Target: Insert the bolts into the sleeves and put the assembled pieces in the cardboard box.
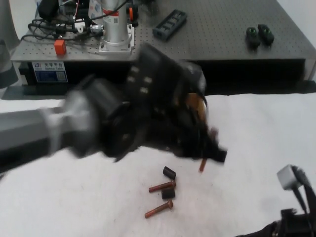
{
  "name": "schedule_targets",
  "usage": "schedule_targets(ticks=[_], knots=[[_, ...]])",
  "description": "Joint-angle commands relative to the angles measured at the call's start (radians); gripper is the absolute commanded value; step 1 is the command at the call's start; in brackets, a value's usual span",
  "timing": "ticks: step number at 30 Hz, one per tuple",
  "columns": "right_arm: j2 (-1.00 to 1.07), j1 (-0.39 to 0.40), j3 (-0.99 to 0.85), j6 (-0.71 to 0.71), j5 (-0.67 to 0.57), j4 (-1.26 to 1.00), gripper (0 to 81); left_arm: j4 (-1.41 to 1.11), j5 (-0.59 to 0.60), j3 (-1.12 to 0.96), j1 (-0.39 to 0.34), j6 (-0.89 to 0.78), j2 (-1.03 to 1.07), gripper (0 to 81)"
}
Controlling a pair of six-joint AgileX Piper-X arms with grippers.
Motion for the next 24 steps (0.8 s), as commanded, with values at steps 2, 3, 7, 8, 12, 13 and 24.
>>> schedule_targets(ticks=[2, 3, 7, 8, 12, 13, 24], knots=[[-0.007, 0.038, 0.009, 0.064, -0.024, -0.156, 1.9, -0.237, 0.106, 0.094, -0.001, -0.192, -0.034, 0.6], [-0.005, 0.056, 0.009, 0.090, -0.011, -0.205, 1.9, -0.254, 0.122, 0.105, -0.001, -0.215, -0.037, 0.6], [0.009, 0.089, 0.009, 0.154, 0.051, -0.366, 1.9, -0.255, 0.149, 0.106, -0.001, -0.232, -0.038, 0.6], [0.012, 0.089, 0.009, 0.167, 0.081, -0.392, 1.9, -0.255, 0.149, 0.106, -0.001, -0.232, -0.038, 0.6], [0.013, 0.089, 0.009, 0.176, 0.115, -0.455, 1.9, -0.248, 0.149, 0.106, -0.001, -0.232, -0.038, 0.6], [0.013, 0.089, 0.009, 0.176, 0.115, -0.462, 1.9, -0.248, 0.149, 0.106, -0.001, -0.232, -0.038, 0.6], [0.013, 0.089, 0.009, 0.224, 0.164, -0.541, 1.9, -0.248, 0.161, 0.106, -0.001, -0.232, -0.038, 0.6]])
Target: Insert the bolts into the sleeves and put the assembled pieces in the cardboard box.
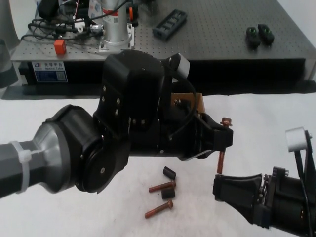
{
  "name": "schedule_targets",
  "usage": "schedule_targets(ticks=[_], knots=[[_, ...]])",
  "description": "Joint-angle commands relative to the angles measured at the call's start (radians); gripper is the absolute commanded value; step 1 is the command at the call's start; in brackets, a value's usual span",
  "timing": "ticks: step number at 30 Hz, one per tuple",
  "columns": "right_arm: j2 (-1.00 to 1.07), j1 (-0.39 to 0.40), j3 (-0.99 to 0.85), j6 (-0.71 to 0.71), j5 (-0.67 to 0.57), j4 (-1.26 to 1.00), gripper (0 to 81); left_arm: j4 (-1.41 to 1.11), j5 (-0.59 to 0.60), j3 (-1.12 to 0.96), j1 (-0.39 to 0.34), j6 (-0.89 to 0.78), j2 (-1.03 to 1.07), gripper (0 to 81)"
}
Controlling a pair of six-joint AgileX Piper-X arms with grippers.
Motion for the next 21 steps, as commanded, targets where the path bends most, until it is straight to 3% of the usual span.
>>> schedule_targets(ticks=[1, 13, 15, 19, 21], knots=[[0.004, 0.001, -0.005, 0.007, 0.007, -0.028, 1.9, -0.021, 0.027, -0.004, 0.000, -0.013, -0.011, 0.6], [0.004, 0.001, -0.005, 0.033, 0.141, -0.065, 1.9, -0.021, 0.085, -0.004, 0.000, -0.018, -0.011, 1.5], [0.004, -0.001, -0.005, 0.033, 0.170, -0.085, 1.9, -0.021, 0.085, -0.004, 0.000, -0.023, -0.011, 10.9], [0.004, -0.031, -0.012, 0.017, 0.231, -0.114, 1.9, 0.002, 0.072, -0.004, 0.000, -0.028, -0.011, 52.4], [0.004, -0.064, -0.021, -0.024, 0.258, -0.114, 1.9, 0.041, 0.036, -0.004, 0.000, -0.028, -0.011, 61.6]])
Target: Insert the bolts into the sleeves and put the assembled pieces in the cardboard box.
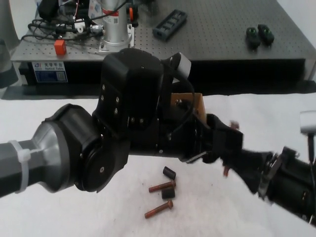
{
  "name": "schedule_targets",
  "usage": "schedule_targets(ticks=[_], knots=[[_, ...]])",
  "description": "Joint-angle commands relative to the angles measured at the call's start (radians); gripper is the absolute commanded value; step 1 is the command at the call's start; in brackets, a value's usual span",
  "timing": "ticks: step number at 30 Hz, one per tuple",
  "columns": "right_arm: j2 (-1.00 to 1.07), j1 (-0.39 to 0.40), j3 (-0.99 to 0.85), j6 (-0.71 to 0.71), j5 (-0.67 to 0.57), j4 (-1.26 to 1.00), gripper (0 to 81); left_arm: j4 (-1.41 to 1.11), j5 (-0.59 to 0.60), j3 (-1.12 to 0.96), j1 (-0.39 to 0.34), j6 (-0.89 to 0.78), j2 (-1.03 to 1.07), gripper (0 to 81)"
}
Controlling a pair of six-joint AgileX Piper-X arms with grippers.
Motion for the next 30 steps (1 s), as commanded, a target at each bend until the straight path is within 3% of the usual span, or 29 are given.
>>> schedule_targets(ticks=[1, 7, 12, 14, 20, 23, 30], knots=[[0.004, -0.030, -0.025, -0.072, 0.053, -0.030, 1.9, 0.015, -0.023, -0.004, -0.001, -0.006, -0.011, 61.7], [0.188, -0.125, -0.172, -0.263, 0.060, 0.034, 1.9, 0.192, -0.122, -0.004, 0.038, 0.197, -0.011, 51.7], [0.504, -0.129, -0.427, -0.371, 0.059, 0.096, 1.9, 0.366, -0.464, -0.004, 0.065, 0.502, -0.011, 51.5], [0.657, -0.127, -0.572, -0.374, 0.059, 0.171, 1.9, 0.397, -0.535, -0.004, 0.065, 0.616, -0.001, 51.5], [1.037, -0.103, -1.005, -0.439, 0.072, 0.445, 1.9, 0.479, -0.535, -0.004, 0.065, 0.757, 0.053, 51.5], [1.172, -0.068, -1.206, -0.520, 0.179, 0.607, 1.9, 0.499, -0.535, -0.004, 0.065, 0.778, 0.093, 51.5], [1.368, -0.027, -1.454, -0.571, 0.220, 0.867, 1.5, 0.504, -0.503, -0.010, 0.065, 0.825, 0.179, 51.5]])
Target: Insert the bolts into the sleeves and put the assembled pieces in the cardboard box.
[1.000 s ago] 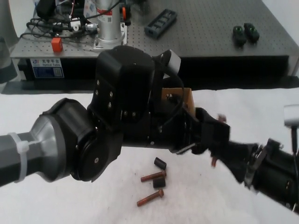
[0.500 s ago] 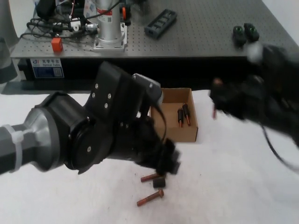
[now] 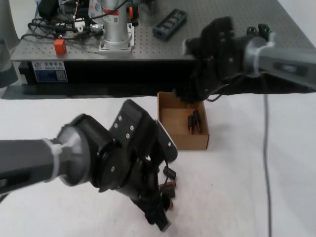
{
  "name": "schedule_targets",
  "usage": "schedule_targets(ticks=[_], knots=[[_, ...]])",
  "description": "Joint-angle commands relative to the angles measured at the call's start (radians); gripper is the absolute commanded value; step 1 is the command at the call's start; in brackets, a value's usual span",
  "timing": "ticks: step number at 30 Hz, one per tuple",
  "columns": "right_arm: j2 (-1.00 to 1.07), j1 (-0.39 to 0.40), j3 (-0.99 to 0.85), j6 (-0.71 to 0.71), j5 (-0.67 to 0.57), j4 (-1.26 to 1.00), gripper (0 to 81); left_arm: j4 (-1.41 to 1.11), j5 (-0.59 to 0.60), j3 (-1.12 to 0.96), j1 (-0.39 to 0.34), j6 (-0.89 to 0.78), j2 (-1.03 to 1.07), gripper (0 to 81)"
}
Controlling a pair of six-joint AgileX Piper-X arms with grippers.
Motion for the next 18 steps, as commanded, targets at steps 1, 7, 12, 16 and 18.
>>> schedule_targets(ticks=[1, 7, 12, 16, 18], knots=[[0.034, 0.008, -0.096, -0.018, 0.009, 0.122, 1.3, 0.014, 0.005, -0.016, 0.000, 0.023, 0.023, 51.5], [0.056, 0.008, -0.100, -0.016, 0.005, 0.138, 31.6, 0.098, -0.001, -0.104, 0.000, 0.083, 0.117, 51.5], [0.005, -0.015, -0.100, 0.031, -0.105, 0.138, 37.9, 0.123, -0.033, -0.201, 0.000, 0.146, 0.183, 51.5], [-0.073, -0.045, -0.100, 0.097, -0.200, 0.147, 33.1, 0.231, -0.033, -0.288, 0.000, 0.181, 0.236, 49.0], [-0.118, -0.056, -0.100, 0.097, -0.202, 0.162, 33.1, 0.292, -0.033, -0.323, 0.000, 0.205, 0.260, 43.5]])
